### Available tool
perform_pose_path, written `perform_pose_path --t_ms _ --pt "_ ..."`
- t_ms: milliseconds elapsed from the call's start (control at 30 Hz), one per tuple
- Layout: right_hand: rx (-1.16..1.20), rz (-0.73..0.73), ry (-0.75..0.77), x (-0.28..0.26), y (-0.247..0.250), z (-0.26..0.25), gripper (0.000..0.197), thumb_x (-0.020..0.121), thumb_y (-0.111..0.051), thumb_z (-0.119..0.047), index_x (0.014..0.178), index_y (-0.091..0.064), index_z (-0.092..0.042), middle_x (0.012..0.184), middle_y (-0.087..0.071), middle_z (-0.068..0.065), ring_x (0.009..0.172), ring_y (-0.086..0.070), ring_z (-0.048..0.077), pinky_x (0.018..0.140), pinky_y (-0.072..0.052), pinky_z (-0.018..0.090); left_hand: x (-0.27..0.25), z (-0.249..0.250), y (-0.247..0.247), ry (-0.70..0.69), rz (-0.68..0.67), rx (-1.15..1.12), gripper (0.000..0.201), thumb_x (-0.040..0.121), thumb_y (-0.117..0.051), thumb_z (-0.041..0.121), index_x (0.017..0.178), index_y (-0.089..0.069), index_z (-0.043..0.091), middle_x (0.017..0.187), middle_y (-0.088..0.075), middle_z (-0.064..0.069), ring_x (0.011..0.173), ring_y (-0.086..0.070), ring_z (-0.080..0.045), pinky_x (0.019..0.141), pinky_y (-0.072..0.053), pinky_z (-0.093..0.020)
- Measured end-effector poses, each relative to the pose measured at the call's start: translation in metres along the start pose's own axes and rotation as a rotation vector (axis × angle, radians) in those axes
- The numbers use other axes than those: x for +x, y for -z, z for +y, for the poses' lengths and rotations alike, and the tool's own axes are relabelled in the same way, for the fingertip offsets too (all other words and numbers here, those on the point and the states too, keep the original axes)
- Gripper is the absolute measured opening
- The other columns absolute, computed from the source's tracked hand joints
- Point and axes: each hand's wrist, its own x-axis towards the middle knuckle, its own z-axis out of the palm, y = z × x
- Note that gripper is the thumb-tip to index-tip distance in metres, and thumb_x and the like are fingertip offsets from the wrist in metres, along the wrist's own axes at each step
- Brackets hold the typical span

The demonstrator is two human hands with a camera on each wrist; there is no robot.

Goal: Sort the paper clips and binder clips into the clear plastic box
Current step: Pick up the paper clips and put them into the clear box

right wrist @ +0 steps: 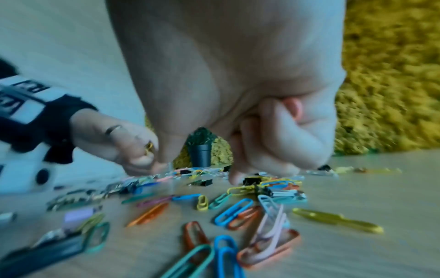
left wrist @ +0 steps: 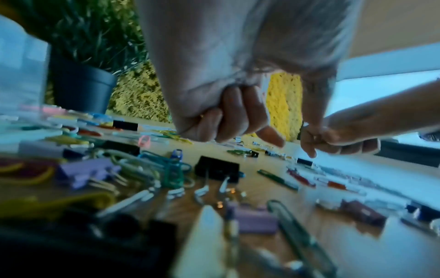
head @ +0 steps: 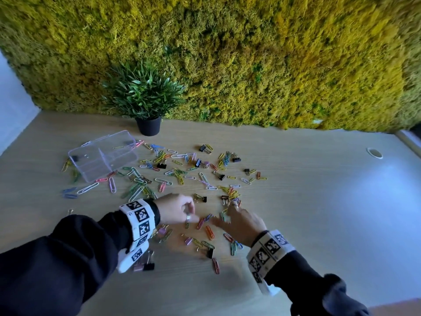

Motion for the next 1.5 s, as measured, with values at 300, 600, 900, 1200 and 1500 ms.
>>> perform_pose_path --t_ms 300,600,900,1200,1500 --pt "-0.397 0.044 0.076 0.005 -0.022 -0.013 0.049 0.097 -0.028 -0.017 0.143 -0.02 -0.002 0.124 -0.058 0.013 0.109 -0.06 0.031 0.084 -0.049 0.04 0.01 -0.003 -0.004 -0.031 -0.036 0.322 0.016 0.084 -0.063 0.032 0.099 -0.061 0.027 0.075 -0.053 0.006 0.066 -0.045 -0.011 0.068 -0.04 -0.028" --pt "-0.429 0.08 0.173 0.017 -0.019 -0.022 0.035 0.098 -0.029 -0.028 0.117 -0.048 -0.005 0.103 -0.067 0.011 0.094 -0.066 0.03 0.076 -0.052 0.039 0.01 0.007 -0.013 -0.089 -0.039 0.658 0.028 0.092 -0.033 0.003 0.119 -0.038 0.007 0.084 -0.062 -0.01 0.085 -0.059 -0.033 0.1 -0.038 -0.045" --pt "1.075 -0.286 0.183 0.049 0.04 -0.029 0.038 0.094 -0.039 -0.017 0.058 -0.029 -0.019 0.044 -0.03 -0.01 0.035 -0.022 0.003 0.035 -0.016 0.015 -0.026 -0.035 0.054 -0.013 0.292 -1.267 0.03 0.083 -0.028 0.01 0.055 -0.035 0.018 0.041 -0.027 0.009 0.033 -0.02 -0.007 0.034 -0.017 -0.015" --pt "0.475 -0.091 0.472 0.108 0.085 -0.13 0.04 0.094 -0.039 -0.028 0.055 -0.035 -0.022 0.052 -0.034 -0.006 0.044 -0.029 0.006 0.046 -0.027 0.02 -0.036 -0.083 0.138 0.095 0.489 -1.918 0.032 0.088 -0.029 0.01 0.062 -0.048 0.011 0.041 -0.048 0.001 0.03 -0.045 -0.01 0.032 -0.039 -0.014" --pt "0.151 -0.093 0.633 0.155 0.108 -0.22 0.042 0.098 -0.035 -0.024 0.057 -0.028 -0.018 0.055 -0.029 -0.002 0.048 -0.026 0.011 0.049 -0.022 0.026 -0.034 -0.113 0.169 0.198 0.581 -1.995 0.036 0.096 -0.027 0.007 0.121 -0.04 -0.015 0.099 -0.054 -0.034 0.102 -0.056 -0.043 0.101 -0.039 -0.043"
